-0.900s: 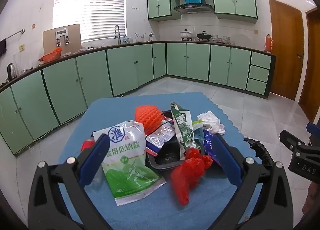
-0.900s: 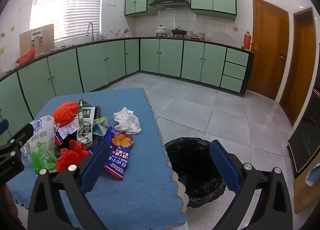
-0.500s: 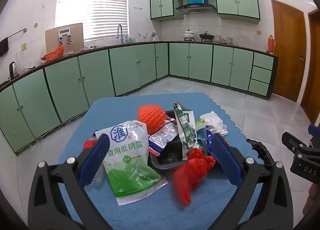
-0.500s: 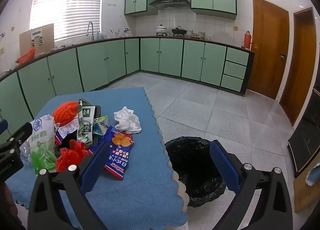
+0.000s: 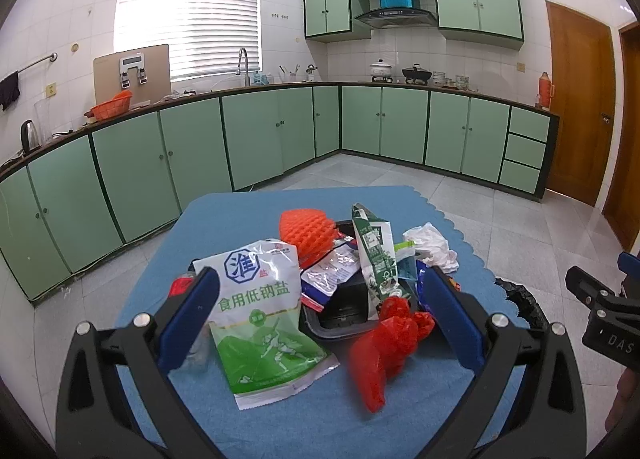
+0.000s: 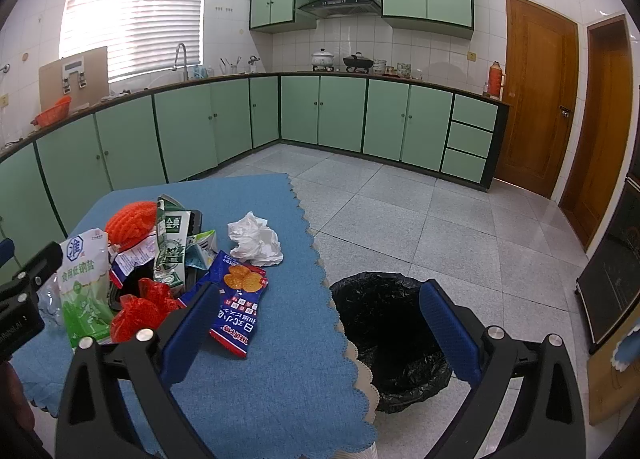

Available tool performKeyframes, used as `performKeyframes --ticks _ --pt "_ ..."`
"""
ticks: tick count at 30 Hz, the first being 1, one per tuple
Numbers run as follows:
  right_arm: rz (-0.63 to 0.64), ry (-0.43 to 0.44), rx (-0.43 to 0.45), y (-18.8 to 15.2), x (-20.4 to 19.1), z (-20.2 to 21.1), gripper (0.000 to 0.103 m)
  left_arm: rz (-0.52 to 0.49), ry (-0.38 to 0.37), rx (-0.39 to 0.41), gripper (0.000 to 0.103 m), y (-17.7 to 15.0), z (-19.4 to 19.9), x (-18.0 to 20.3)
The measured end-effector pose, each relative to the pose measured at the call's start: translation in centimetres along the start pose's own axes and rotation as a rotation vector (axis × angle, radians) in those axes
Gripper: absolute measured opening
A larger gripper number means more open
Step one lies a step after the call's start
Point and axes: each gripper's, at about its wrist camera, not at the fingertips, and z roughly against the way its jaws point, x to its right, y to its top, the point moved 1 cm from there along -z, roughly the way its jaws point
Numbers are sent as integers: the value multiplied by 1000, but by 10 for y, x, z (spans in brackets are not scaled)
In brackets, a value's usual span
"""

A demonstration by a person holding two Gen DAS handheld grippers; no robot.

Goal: Collect trash

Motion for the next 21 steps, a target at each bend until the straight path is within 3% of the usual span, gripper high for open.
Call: performKeyframes --ticks 21 --pt "-2 0 2 1 -1 0 97 -1 4 2 98 1 0 -7"
